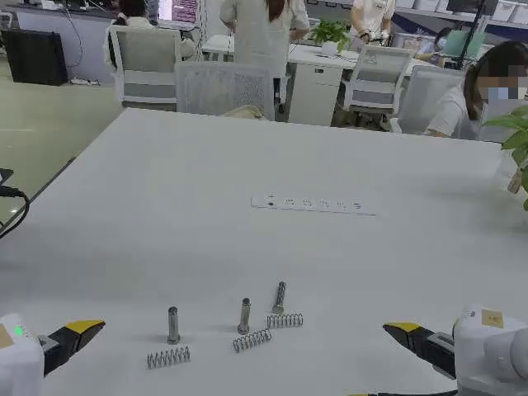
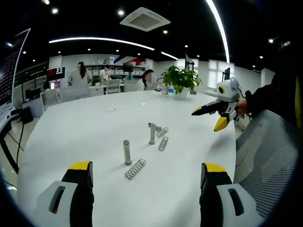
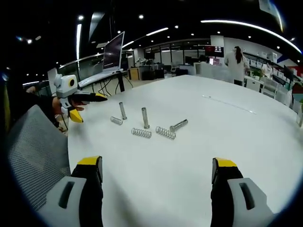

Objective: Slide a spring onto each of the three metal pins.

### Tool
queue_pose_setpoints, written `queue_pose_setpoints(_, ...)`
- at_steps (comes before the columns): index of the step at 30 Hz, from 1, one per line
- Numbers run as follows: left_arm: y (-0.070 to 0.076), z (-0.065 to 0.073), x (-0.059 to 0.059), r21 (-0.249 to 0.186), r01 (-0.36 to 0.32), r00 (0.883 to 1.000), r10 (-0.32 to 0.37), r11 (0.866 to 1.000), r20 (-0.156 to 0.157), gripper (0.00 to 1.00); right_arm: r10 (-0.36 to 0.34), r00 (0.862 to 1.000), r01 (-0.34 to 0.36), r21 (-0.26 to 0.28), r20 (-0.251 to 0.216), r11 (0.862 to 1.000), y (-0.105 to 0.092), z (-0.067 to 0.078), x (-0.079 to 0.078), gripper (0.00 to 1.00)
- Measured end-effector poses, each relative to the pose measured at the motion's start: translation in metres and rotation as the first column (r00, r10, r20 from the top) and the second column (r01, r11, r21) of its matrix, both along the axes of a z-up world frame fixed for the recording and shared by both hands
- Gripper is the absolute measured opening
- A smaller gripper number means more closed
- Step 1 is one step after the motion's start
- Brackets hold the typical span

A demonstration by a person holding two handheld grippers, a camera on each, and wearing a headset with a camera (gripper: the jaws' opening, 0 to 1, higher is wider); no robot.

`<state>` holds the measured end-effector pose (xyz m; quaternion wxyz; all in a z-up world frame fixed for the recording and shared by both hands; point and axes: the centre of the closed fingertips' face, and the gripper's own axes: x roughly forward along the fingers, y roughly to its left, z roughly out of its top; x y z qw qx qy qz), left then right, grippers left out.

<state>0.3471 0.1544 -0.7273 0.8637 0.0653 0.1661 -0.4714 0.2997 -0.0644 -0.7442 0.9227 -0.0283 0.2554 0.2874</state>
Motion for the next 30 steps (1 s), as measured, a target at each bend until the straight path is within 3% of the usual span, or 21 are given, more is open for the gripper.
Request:
queue_pose_setpoints(23,0.0028,-0.0002,0.0016,0.002,-0.008,1.0,0.008,1.0,-0.01,0.91,0.011,1.0,-0.011,0.002,-0.019,1.0,0.0026,-0.005,-0.0025,0.95)
queue_pose_setpoints(30,-0.0018,-0.0006,0.0014,0.003,0.014,1.0,-0.014,1.0,-0.005,0.91,-0.017,1.0,0.017,0.003,-0.011,1.0,-0.0043,-0.0026,-0.0013,0.95)
